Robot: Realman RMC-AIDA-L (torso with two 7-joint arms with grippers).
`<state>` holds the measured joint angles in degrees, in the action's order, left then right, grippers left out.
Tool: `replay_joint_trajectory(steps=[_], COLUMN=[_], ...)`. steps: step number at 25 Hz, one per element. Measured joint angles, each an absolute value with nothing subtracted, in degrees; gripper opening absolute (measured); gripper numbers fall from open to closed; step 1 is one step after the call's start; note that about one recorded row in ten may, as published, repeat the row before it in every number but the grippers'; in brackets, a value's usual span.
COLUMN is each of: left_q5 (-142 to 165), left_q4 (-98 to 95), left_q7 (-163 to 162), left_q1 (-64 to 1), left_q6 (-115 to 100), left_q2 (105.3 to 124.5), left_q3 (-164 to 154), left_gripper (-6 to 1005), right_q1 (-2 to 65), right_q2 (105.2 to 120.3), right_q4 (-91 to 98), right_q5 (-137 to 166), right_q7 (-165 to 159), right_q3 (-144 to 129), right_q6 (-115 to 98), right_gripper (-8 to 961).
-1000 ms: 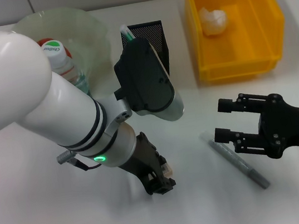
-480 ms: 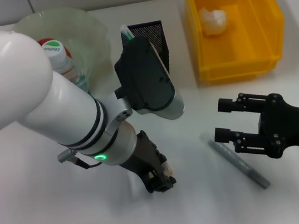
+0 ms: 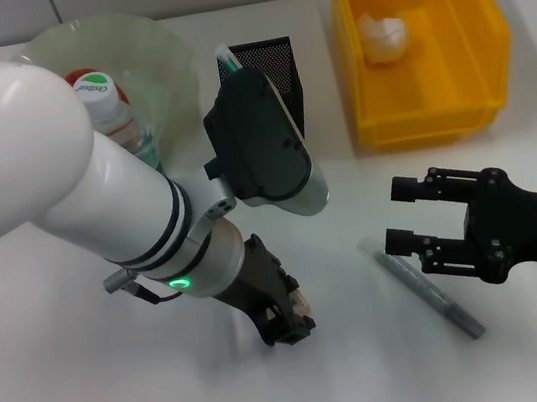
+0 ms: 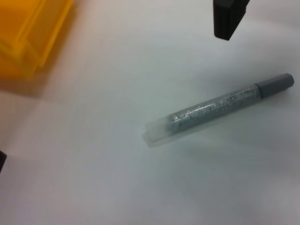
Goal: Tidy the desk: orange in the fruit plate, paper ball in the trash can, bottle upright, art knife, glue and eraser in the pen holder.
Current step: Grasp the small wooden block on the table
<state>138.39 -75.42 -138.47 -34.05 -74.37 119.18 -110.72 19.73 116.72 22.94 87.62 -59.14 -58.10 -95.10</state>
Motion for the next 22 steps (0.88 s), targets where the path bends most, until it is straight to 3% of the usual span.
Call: replay_joint_trajectory(steps=[14, 22], left_q5=[138.43, 139.27], left_q4=[-74.35, -74.23], left_q7=[-138.43, -138.34], left_q1=[-34.28, -34.45], left_q6=[-73.85, -73.37], left_q2=[119.18, 119.18], left_q3=[-110.74, -111.14], left_gripper=[444, 374], right_q1=[19.78, 20.08], right_q2=[116.80, 116.81], right_q4=[23.38, 23.38], right_q5=[87.63, 87.63], right_q7=[-59.16, -59.36], right_q3=[-58.10, -58.04], right_q6=[-95.10, -95.10], right_gripper=[665, 665])
